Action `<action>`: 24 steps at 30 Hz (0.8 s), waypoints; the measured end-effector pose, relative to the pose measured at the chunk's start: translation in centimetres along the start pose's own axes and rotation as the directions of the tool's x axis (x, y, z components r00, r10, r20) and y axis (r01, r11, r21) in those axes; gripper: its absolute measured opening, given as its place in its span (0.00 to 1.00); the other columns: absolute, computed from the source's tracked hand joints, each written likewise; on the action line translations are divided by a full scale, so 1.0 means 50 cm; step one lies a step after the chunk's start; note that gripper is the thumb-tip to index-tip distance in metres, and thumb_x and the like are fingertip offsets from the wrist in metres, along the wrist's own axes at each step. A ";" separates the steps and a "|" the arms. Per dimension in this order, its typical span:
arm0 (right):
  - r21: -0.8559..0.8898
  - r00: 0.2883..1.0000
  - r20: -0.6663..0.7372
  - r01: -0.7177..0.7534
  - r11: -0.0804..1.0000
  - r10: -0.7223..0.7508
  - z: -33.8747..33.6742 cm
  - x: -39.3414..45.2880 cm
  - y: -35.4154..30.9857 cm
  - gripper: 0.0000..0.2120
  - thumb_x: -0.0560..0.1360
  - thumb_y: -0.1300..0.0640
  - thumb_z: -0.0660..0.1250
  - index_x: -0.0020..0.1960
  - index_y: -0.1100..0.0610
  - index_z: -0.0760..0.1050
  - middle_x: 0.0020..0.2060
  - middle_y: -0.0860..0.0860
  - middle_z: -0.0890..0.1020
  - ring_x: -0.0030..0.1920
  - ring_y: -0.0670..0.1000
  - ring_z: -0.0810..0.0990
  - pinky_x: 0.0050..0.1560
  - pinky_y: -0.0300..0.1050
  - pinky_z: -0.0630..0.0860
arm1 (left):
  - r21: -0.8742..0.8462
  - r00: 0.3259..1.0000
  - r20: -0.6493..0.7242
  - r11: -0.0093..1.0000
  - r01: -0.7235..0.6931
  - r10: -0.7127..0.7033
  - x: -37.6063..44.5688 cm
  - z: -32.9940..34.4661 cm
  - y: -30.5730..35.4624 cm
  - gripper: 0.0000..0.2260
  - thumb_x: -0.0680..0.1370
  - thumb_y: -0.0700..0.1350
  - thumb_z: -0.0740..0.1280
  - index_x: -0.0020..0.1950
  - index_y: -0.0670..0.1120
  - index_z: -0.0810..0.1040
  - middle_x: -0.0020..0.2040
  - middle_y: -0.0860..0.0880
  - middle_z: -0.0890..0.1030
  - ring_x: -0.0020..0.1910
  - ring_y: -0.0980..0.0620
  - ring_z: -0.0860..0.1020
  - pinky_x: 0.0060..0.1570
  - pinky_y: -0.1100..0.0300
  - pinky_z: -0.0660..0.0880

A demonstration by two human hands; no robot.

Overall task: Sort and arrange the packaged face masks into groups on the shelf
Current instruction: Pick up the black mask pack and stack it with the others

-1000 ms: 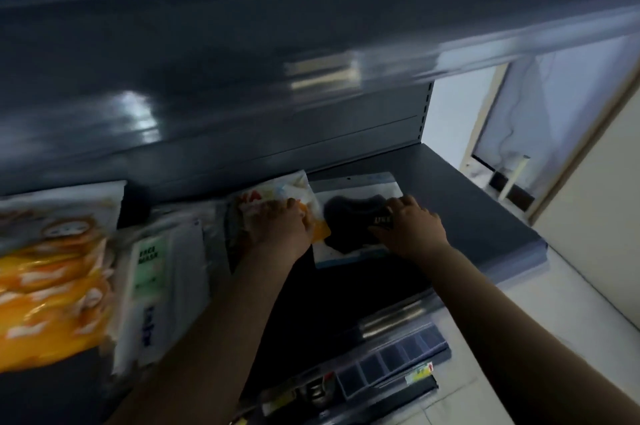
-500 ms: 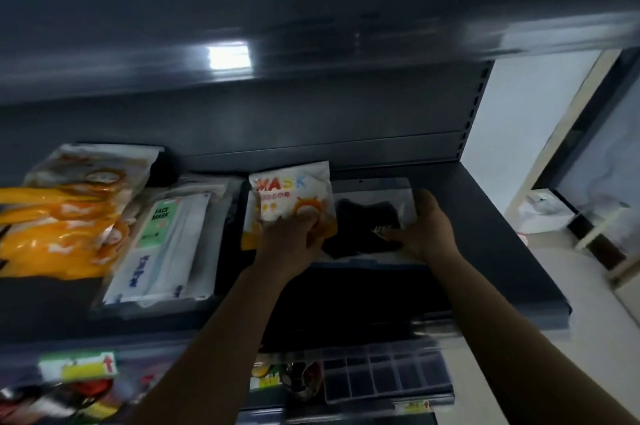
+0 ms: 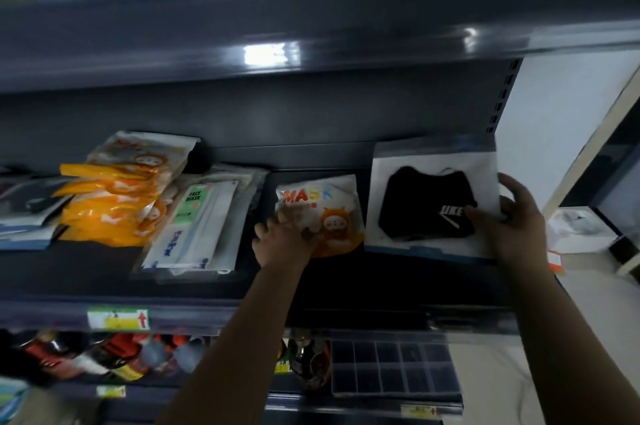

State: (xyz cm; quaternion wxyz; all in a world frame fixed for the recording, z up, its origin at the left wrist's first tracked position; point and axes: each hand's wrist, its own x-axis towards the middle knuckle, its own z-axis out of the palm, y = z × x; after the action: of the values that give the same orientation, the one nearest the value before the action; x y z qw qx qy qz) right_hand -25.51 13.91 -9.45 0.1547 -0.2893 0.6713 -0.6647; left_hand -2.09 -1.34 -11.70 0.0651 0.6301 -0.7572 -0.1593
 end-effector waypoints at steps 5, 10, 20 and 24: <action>0.168 0.998 -0.002 -0.058 0.984 0.059 -0.012 -0.013 -0.015 0.23 0.74 0.64 0.68 0.65 0.49 0.69 0.55 0.54 0.80 0.54 0.56 0.79 0.54 0.51 0.78 | -0.266 0.995 -0.066 0.962 0.059 -0.079 0.002 -0.009 -0.015 0.37 0.71 0.54 0.73 0.72 0.42 0.58 0.67 0.39 0.69 0.66 0.39 0.69 0.60 0.49 0.69; 0.193 0.994 0.095 -0.067 0.979 0.049 0.046 -0.027 0.002 0.20 0.74 0.68 0.66 0.63 0.52 0.73 0.58 0.54 0.80 0.54 0.52 0.80 0.45 0.33 0.80 | -0.511 0.984 -0.179 0.854 -0.096 0.004 -0.014 -0.035 -0.047 0.19 0.77 0.41 0.65 0.68 0.40 0.69 0.59 0.39 0.79 0.56 0.41 0.77 0.43 0.63 0.67; 0.235 0.982 0.185 -0.083 0.969 0.039 0.239 -0.064 -0.031 0.20 0.73 0.70 0.66 0.64 0.59 0.72 0.47 0.49 0.80 0.38 0.33 0.81 0.34 0.26 0.75 | -0.824 0.894 -0.414 0.488 -0.289 -0.169 -0.011 -0.155 -0.207 0.13 0.76 0.33 0.65 0.57 0.47 0.71 0.49 0.47 0.77 0.49 0.46 0.78 0.46 0.52 0.76; 0.251 0.978 0.208 -0.067 0.966 0.014 0.328 -0.093 -0.068 0.21 0.74 0.70 0.65 0.65 0.57 0.72 0.45 0.44 0.80 0.38 0.35 0.81 0.35 0.27 0.76 | -0.850 0.871 -0.437 0.420 -0.319 -0.222 0.011 -0.233 -0.296 0.15 0.77 0.35 0.65 0.49 0.57 0.72 0.55 0.42 0.78 0.51 0.44 0.78 0.43 0.51 0.77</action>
State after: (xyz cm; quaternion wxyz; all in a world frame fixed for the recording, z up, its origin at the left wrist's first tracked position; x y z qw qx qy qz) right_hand -11.54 3.69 -8.04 0.2725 -0.3198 0.5657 -0.7095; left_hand 15.12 -6.03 -5.57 0.5867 0.4888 -0.5258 -0.3747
